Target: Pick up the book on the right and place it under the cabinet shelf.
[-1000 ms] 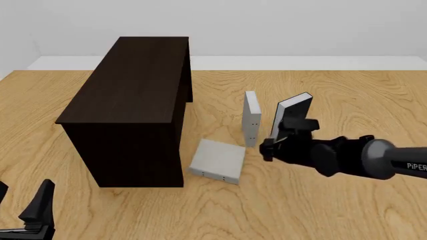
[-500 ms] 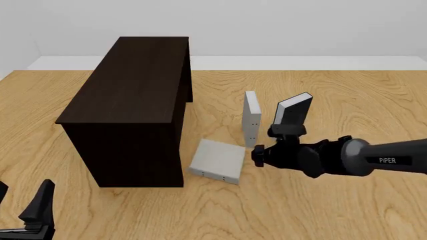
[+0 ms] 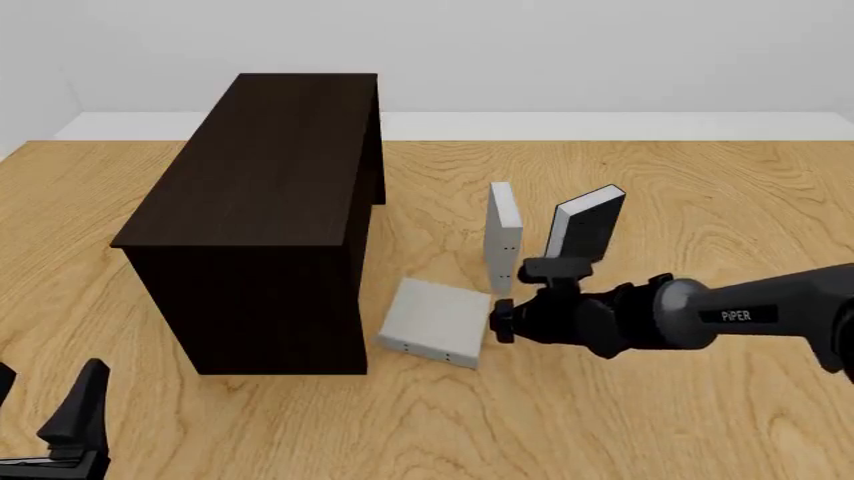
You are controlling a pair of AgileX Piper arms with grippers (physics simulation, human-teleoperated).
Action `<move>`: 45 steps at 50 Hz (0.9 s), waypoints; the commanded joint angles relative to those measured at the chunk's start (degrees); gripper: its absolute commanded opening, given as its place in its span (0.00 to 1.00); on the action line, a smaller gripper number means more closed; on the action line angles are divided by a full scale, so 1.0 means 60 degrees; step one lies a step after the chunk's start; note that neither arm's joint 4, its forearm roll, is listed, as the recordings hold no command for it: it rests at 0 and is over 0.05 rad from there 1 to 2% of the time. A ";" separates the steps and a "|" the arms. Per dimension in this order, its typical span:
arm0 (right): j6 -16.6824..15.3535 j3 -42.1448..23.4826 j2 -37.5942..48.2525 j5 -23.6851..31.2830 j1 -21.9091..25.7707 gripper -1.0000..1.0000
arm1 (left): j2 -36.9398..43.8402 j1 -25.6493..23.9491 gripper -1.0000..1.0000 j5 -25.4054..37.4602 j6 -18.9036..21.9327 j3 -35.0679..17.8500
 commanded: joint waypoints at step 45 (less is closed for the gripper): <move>0.0288 -0.1241 0.0368 0.0348 0.0938 1.00 | 0.0005 -0.0169 1.00 0.0035 -0.0011 -0.0005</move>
